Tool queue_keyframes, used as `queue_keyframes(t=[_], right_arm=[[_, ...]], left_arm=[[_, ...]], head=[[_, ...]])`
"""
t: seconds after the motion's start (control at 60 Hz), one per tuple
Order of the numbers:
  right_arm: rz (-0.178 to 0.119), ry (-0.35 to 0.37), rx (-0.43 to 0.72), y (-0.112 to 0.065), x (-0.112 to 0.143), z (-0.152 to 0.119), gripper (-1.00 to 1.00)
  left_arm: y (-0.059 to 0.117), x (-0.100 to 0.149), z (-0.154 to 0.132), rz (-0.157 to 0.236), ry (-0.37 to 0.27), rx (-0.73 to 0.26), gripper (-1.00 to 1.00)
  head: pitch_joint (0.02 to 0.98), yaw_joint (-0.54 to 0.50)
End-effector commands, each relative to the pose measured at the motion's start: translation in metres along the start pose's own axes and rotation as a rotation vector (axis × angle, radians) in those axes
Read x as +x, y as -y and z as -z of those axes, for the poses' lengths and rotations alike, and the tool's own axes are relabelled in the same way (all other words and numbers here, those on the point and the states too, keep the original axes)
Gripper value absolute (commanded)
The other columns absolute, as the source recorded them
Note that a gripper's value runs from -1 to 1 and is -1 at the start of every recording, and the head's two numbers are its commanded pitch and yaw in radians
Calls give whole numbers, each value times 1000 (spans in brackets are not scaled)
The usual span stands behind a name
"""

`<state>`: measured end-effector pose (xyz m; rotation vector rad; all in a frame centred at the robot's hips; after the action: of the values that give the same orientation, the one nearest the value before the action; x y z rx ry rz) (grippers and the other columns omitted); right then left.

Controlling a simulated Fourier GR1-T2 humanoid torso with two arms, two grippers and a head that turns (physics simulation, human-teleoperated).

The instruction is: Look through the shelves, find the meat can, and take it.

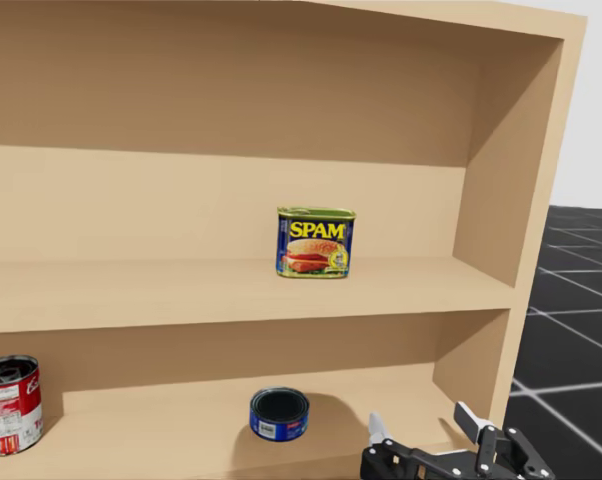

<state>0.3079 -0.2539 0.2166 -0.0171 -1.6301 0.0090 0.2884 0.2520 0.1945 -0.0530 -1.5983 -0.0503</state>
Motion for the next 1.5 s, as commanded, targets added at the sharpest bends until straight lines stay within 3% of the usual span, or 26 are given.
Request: queue_keyframes(t=[0.017, 0.15, 0.233, 0.417, 0.5, 0.65, 0.883, 0.983, 1.15, 1.3, 1.35, 1.5], right_arm=[[5, 7, 1, 0, 3, -1, -1000], [-6, 25, 14, -7, 13, -11, -1000], [-35, 30, 10, -14, 26, -23, -1000], [-41, 78, -42, -31, 68, -49, -1000], [-22, 101, -69, -40, 91, -59, -1000], [-48, 148, -61, -54, 119, -65, -1000], [-85, 159, -43, -76, 149, -54, -1000], [-82, 138, -30, -84, 153, -43, -1000], [-46, 108, 12, -96, 156, -20, -1000], [-45, 99, -3, -102, 158, -4, -1000], [-29, 89, 2, -104, 159, 1, -1000], [-38, 77, -16, -110, 160, 18, -1000]], left_arm=[[3, -1, 0, 0, -1, -9, -1000], [3, -1, 0, 0, -2, -6, -1000], [5, -1, -1, -2, -3, -10, -1000], [8, -1, -1, -2, -5, -18, -1000], [8, -1, -1, -2, -4, -17, -1000], [9, -1, -1, 0, -4, -15, -1000], [8, 0, -1, -1, -10, -15, -1000], [8, 0, -1, 0, -10, -14, -1000], [7, 0, -1, 0, -12, -10, -1000], [7, 0, -2, 0, -11, -7, -1000], [6, 1, -2, 1, -11, -4, -1000], [6, 1, -2, 6, -12, 3, -1000]], head=[[277, -296], [277, -281], [280, -276], [280, -289], [280, -291], [282, -296], [294, -293], [298, -292], [305, -291], [306, -292], [307, -292], [311, -290]])
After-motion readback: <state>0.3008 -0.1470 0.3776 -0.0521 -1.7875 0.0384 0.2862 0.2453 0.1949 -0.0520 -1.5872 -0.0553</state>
